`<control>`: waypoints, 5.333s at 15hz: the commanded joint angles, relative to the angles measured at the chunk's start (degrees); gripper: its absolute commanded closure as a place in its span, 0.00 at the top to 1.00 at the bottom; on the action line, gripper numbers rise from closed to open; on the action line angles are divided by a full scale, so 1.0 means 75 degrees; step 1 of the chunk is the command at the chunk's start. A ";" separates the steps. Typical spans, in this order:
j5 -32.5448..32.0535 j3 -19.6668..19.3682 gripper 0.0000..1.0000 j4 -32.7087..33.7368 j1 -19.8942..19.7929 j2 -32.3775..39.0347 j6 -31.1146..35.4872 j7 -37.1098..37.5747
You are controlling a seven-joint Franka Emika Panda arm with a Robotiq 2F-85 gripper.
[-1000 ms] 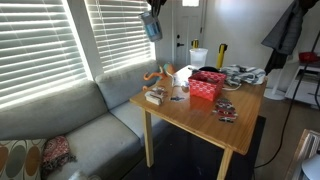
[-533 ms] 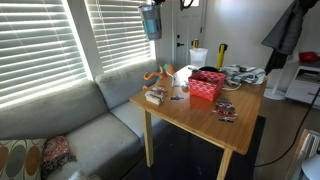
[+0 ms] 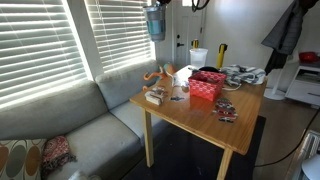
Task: Pick up the silver cup and put it on the two wooden blocks on the top left side of the table
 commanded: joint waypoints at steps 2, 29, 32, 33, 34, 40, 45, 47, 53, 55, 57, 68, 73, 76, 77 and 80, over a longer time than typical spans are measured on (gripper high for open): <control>0.0134 0.0058 0.01 -0.0106 0.0013 -0.0020 -0.0056 -0.0294; 0.1108 0.0409 0.01 -0.1783 0.0226 0.0332 0.0761 -0.1743; 0.1254 0.0440 0.01 -0.2149 0.0232 0.0304 0.1045 -0.1950; 0.1303 0.0451 0.01 -0.2277 0.0234 0.0289 0.1183 -0.2025; 0.1372 0.0471 0.01 -0.2407 0.0240 0.0270 0.1335 -0.2137; 0.1415 0.0590 0.01 -0.3010 0.0289 0.0245 0.2380 -0.2539; 0.1650 0.0625 0.01 -0.3201 0.0258 0.0309 0.2676 -0.2763; 0.1756 0.0614 0.01 -0.3228 0.0244 0.0320 0.2650 -0.2810; 0.1978 0.0593 0.01 -0.3289 0.0219 0.0410 0.2623 -0.2838; 0.1948 0.0578 0.01 -0.3290 0.0204 0.0452 0.2634 -0.2766; 0.1936 0.0571 0.01 -0.3283 0.0187 0.0490 0.2657 -0.2738; 0.1971 0.0610 0.01 -0.3104 0.0138 0.0788 0.2762 -0.2647; 0.2131 0.0626 0.01 -0.3049 0.0132 0.0851 0.2827 -0.2649; 0.2073 0.0623 0.01 -0.3024 0.0141 0.0892 0.2804 -0.2596; 0.2060 0.0625 0.01 -0.3014 0.0143 0.0910 0.2802 -0.2586; 0.2013 0.0635 0.01 -0.2996 0.0152 0.0959 0.2817 -0.2548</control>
